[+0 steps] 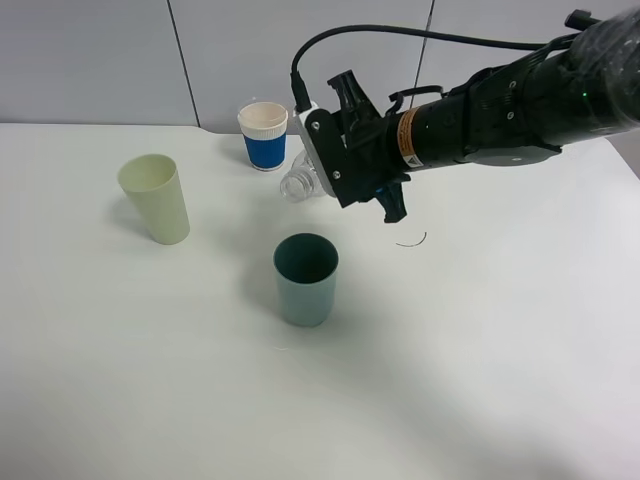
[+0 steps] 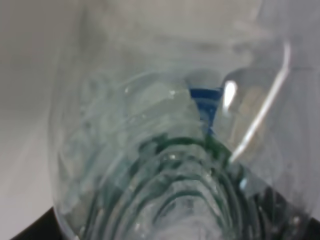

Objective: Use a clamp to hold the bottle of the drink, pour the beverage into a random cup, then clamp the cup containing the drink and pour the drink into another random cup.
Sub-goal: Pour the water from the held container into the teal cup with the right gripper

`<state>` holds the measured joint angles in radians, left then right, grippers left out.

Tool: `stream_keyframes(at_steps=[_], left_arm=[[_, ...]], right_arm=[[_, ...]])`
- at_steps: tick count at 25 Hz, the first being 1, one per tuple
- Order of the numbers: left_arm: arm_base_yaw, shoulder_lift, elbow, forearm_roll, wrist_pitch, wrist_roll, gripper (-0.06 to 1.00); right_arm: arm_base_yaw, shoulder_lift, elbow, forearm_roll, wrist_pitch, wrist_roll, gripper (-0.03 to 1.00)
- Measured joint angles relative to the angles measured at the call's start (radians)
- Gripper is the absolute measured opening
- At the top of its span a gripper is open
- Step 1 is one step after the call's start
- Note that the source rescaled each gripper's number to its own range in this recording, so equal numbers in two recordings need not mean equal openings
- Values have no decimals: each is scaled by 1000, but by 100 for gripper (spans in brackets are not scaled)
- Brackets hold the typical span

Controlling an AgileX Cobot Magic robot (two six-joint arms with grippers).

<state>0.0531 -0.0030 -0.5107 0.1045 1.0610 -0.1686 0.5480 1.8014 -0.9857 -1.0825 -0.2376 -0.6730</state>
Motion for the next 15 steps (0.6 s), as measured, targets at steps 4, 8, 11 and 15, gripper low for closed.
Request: stream_keyframes(at_steps=[4, 8, 11, 15], left_arm=[[0, 0, 0, 0, 0, 0, 100], [0, 0, 0, 0, 0, 0, 100], [0, 0, 0, 0, 0, 0, 100], [0, 0, 0, 0, 0, 0, 100]], right_arm=[[8, 0, 0, 0, -9, -14, 2], [8, 0, 0, 0, -12, -15, 2], [15, 0, 0, 1, -12, -15, 2], [19, 0, 0, 1, -16, -15, 2]])
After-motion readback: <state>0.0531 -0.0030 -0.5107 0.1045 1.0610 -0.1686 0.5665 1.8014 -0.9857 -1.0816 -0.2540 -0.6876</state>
